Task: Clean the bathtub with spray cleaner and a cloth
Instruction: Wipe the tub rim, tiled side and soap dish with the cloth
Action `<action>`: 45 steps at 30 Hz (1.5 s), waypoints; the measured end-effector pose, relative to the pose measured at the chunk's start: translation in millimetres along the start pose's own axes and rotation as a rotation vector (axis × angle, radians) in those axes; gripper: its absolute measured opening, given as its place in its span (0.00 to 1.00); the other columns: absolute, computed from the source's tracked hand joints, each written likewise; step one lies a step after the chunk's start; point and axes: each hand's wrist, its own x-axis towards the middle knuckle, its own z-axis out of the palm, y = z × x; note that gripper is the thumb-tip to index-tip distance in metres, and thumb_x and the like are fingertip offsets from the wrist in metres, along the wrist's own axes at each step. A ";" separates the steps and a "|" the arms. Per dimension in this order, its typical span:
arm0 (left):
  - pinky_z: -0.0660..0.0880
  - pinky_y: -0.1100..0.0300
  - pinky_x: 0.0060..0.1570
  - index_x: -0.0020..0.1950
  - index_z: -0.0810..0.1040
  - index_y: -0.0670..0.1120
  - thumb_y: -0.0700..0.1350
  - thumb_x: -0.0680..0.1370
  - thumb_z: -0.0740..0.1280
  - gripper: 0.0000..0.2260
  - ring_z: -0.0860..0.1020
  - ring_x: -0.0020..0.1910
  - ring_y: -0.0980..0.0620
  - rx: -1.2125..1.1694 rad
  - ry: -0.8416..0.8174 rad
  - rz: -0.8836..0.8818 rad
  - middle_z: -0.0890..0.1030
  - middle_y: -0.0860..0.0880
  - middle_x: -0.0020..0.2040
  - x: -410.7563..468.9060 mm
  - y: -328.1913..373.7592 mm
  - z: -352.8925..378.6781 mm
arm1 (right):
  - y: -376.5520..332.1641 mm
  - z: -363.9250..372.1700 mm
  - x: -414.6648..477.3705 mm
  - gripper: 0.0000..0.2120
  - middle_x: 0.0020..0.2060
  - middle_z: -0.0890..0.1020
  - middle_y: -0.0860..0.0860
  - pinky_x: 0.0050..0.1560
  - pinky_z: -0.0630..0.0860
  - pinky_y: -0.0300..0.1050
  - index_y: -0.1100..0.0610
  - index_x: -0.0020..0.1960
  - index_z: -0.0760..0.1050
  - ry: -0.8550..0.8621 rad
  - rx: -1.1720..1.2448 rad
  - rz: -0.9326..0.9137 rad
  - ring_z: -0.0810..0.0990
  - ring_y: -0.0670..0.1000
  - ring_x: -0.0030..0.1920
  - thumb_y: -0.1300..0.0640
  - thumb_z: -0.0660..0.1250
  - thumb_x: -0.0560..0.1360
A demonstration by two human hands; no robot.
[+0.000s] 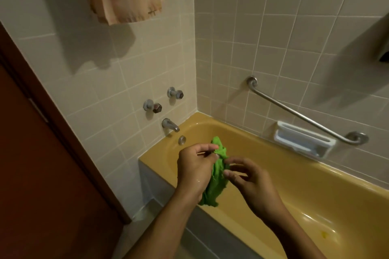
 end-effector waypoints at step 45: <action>0.76 0.66 0.60 0.54 0.86 0.57 0.45 0.80 0.72 0.08 0.76 0.61 0.66 0.464 -1.009 0.662 0.80 0.63 0.61 120.2 -17.3 94.1 | 28.6 -81.4 2.0 0.15 0.45 0.78 0.39 0.45 0.77 0.35 0.37 0.48 0.76 0.542 -0.654 0.384 0.78 0.40 0.47 0.59 0.71 0.78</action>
